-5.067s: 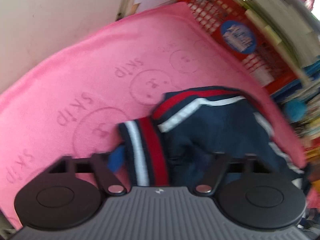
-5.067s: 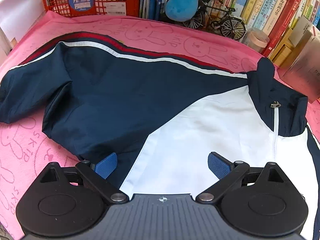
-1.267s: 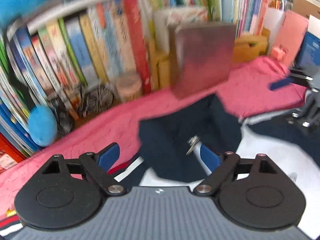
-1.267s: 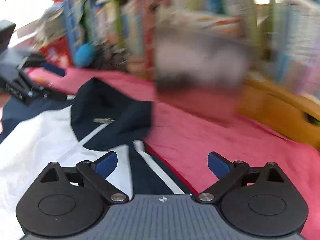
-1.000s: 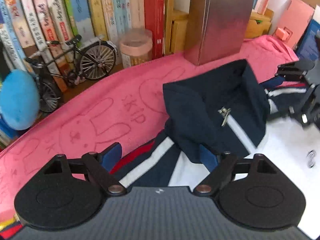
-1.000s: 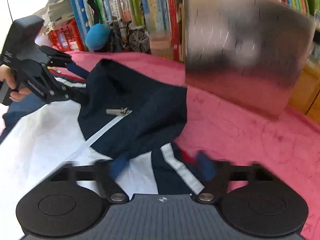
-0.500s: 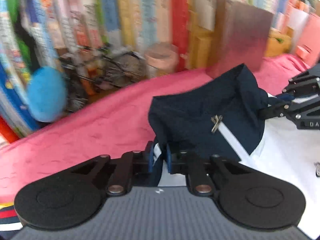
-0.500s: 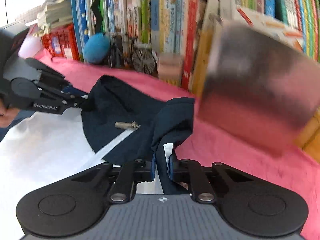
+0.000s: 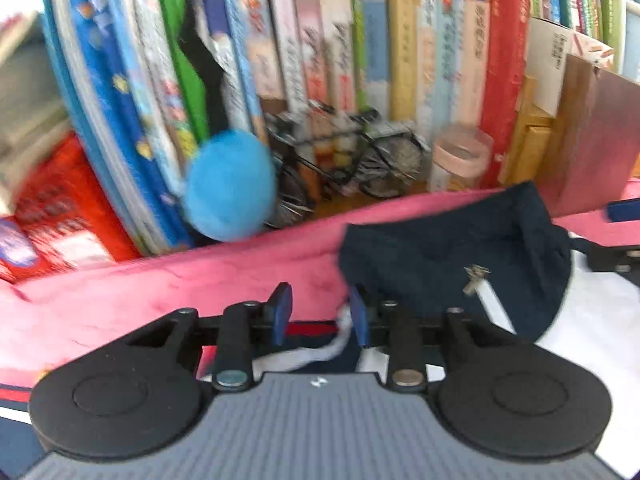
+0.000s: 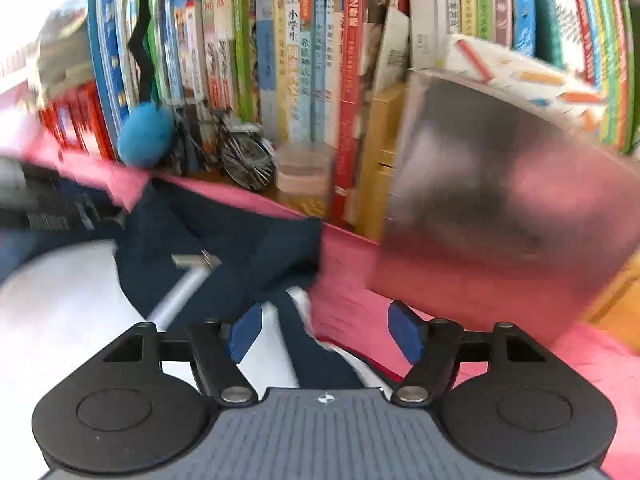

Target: Fold clothes

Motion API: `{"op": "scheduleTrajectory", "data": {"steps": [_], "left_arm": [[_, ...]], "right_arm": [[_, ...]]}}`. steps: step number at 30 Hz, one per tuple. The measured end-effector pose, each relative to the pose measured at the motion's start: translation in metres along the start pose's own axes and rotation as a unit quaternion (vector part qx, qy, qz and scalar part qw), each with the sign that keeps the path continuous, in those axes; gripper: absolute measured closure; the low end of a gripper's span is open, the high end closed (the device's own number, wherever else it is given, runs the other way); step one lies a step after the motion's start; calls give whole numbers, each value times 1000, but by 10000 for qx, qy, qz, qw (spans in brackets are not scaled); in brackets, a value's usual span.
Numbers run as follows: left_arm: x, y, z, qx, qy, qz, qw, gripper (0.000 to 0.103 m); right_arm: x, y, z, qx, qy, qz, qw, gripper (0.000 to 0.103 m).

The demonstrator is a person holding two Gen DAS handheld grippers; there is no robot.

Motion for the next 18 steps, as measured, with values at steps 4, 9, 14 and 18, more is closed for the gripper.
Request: {"op": "scheduleTrajectory", "data": {"steps": [4,9,14,18], "left_arm": [[17,-11,23,-28,-131,-7,9999,59],[24,-100,48,-998,-126,-279,9945,47],[18,-201,54,-1776,173,-278,9836,45],[1,-251,52,-1913,424,-285,9802,45]], "right_arm": [[-11,-22,25,-233,313,124,9992,33],[-38,-49,51,-530,715,83,9960,33],[-71,-75,87,-806,1020,153,9914,33],[-102,-103,120,-1088,1286,155,9856,31]]}}
Point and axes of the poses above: each gripper's, at about its wrist camera, not at the fingertips, and z roughly against the way its jaws point, y to its left, x to its top, the point moved 9 cm from there along -z, roughly the way its jaws point, and after that the axes turned 15 degrees about -y, right-handed, at the moved point
